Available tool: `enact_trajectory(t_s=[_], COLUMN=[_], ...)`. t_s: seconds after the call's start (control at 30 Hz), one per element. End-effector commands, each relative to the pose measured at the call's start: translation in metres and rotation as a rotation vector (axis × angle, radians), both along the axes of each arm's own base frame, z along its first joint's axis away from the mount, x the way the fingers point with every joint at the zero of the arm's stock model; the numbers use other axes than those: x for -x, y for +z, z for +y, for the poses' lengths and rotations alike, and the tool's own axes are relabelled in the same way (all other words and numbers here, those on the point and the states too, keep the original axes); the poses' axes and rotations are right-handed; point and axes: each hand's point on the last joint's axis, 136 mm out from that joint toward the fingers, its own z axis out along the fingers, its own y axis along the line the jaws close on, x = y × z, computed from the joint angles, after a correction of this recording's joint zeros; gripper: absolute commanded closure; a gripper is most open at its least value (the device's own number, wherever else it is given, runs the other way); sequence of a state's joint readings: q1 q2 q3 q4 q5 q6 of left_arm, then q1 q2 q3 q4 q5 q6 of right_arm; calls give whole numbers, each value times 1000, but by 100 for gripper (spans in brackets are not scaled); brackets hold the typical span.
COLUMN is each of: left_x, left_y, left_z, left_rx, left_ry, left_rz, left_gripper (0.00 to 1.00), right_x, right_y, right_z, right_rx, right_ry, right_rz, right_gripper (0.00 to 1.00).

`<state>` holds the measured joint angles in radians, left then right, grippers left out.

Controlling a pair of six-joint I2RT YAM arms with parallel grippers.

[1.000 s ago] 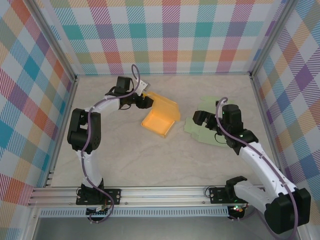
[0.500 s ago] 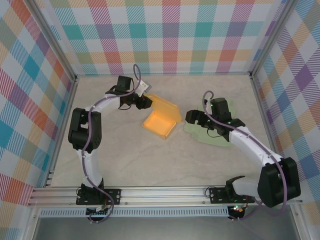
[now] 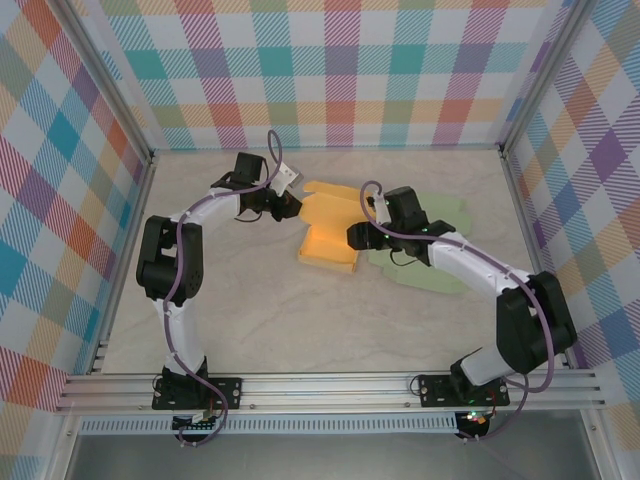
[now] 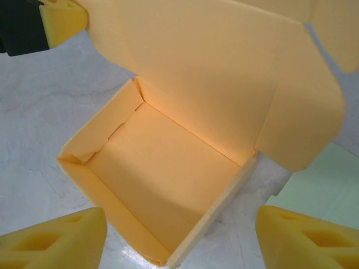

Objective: Fold the paper box

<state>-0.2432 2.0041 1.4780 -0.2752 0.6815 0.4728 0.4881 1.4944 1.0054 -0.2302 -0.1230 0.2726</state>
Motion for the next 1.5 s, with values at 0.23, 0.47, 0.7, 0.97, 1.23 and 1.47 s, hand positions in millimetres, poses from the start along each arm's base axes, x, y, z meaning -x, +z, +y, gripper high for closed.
enact_trajectory(t_s=[0.23,0.47,0.7,0.97,1.23,1.47], left_x=[9,11,12,13,11,10], left_y=[15,21,26,25,33,39], left_z=[2,2,2,3,1,-4], left_rx=[14,19,19,21,61,19], left_ry=[-28,-39,-43,-34,49,224], left_rz=[-28,-77,-91,-84,-75,-97], left_gripper=[88,88,88,88,100,100], right_x=[-28,-45,-59,-66,-72,-78], right_y=[6,7,9,1,2,6], right_z=[-23,-31,-32,-19,-16,-9], right_rx=[161,155,69,11,-21,17], right_ry=[-56,-21,35,69,42,0], right_rz=[-106,-148,-145,-103,-82,-128], right_gripper=[31,31,33,53,87,91])
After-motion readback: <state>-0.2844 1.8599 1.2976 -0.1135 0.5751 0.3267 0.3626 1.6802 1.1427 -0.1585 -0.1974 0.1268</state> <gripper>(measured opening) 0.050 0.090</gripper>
